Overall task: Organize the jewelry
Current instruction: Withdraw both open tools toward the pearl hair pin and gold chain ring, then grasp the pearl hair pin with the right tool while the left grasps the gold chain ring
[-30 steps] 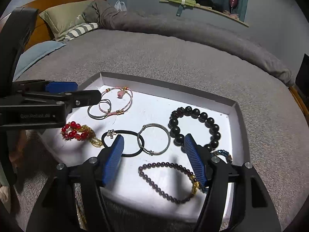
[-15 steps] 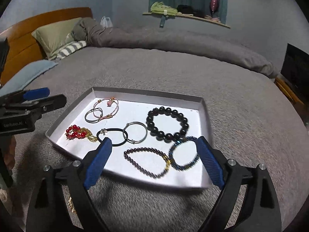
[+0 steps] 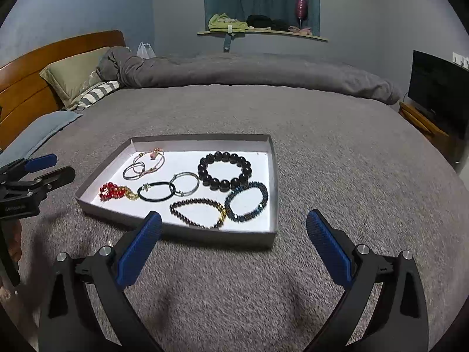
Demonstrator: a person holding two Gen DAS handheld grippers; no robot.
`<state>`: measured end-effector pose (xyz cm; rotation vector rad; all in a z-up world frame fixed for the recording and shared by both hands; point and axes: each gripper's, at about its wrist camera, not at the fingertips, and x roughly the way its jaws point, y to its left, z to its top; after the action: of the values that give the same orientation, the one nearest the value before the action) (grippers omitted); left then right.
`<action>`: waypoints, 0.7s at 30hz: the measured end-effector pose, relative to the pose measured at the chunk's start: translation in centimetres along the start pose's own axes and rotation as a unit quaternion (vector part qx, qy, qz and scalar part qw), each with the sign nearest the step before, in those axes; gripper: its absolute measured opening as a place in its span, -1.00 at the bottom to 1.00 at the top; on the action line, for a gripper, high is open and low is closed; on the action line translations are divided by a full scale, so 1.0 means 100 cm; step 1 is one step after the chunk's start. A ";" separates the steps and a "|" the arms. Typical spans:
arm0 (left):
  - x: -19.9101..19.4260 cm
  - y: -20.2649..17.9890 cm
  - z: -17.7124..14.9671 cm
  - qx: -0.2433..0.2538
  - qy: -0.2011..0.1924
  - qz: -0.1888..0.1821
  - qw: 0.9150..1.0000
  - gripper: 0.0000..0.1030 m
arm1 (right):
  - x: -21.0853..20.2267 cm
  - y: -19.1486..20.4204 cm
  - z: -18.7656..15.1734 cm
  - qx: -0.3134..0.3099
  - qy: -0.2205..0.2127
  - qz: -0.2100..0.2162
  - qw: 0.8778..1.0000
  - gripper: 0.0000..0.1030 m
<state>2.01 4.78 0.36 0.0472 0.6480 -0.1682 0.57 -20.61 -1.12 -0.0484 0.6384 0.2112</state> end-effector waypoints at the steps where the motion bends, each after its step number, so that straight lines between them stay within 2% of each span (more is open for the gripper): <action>1: -0.002 0.000 -0.004 0.000 0.000 -0.002 1.000 0.79 | -0.001 0.000 -0.002 -0.001 0.000 0.000 1.000 0.89; 10: 0.001 -0.022 -0.038 0.043 0.042 -0.045 0.997 0.79 | -0.012 -0.002 -0.028 -0.022 0.021 0.015 0.999 0.89; 16: 0.005 -0.028 -0.056 0.062 0.067 -0.043 0.995 0.80 | -0.010 0.017 -0.037 -0.026 0.037 0.080 0.996 0.88; 21: 0.005 -0.012 -0.064 0.042 0.078 -0.044 0.995 0.79 | 0.001 0.049 -0.041 -0.062 0.055 0.101 0.991 0.63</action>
<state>-1.64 4.15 -5.01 0.1127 0.7999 -0.2794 -2.78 -16.27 -4.41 -0.1159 0.7400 0.4466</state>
